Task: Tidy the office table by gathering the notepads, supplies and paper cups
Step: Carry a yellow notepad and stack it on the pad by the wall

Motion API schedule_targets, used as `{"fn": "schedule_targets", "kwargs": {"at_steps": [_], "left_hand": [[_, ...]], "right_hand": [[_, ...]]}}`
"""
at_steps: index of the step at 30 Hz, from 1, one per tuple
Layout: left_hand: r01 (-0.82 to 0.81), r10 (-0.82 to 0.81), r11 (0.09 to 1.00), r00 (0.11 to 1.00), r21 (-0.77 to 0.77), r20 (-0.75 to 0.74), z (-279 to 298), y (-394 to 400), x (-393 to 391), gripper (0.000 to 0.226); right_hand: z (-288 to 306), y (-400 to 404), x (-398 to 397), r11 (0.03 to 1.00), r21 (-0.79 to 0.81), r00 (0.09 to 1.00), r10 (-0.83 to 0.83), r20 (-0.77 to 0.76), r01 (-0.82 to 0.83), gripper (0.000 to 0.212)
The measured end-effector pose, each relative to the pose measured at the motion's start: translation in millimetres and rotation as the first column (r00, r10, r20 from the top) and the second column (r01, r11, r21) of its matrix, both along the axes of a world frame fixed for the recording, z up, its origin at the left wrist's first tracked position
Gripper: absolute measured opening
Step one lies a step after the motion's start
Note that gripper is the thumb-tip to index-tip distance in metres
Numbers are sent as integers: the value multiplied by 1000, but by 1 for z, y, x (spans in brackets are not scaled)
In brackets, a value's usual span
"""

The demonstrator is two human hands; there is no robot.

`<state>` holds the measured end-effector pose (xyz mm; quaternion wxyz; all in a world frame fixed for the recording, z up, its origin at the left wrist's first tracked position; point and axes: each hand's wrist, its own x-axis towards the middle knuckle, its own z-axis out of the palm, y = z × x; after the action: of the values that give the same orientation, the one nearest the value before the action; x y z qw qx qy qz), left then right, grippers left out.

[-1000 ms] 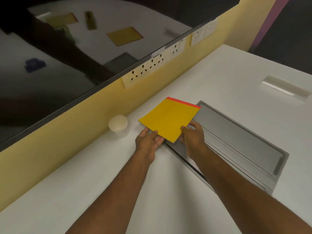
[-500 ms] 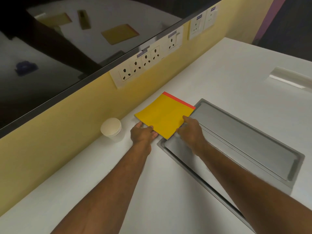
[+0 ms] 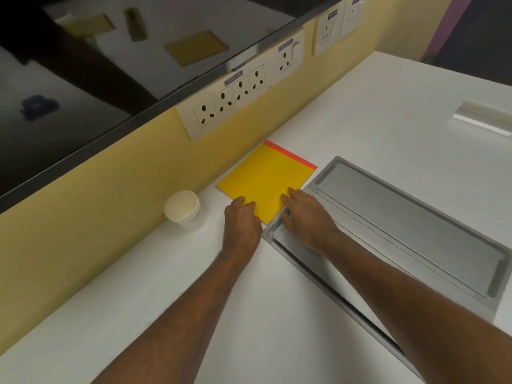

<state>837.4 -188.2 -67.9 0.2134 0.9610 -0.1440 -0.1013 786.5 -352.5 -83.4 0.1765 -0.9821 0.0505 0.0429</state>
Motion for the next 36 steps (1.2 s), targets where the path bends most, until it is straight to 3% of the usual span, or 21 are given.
{"fn": "schedule_targets", "kwargs": {"at_steps": [7, 15, 19, 26, 36], "left_hand": [[30, -31, 999, 999, 32, 22, -3, 0, -2, 44], [90, -85, 994, 992, -56, 95, 15, 3, -57, 55], [164, -159, 986, 978, -23, 136, 30, -4, -110, 56], [264, -257, 959, 963, -102, 80, 75, -10, -241, 57], [417, -412, 905, 908, -83, 77, 129, -12, -426, 54]], "right_hand": [[-1, 0, -4, 993, -108, 999, 49, -17, -50, 54], [30, 0, -65, 991, 47, 984, -132, 117, 128, 52], [52, -5, -134, 974, 53, 961, -227, 157, 222, 48], [92, 4, -306, 897, 74, 887, -442, 136, 436, 48], [140, 39, -522, 803, 103, 792, -596, 128, 587, 47]]}}
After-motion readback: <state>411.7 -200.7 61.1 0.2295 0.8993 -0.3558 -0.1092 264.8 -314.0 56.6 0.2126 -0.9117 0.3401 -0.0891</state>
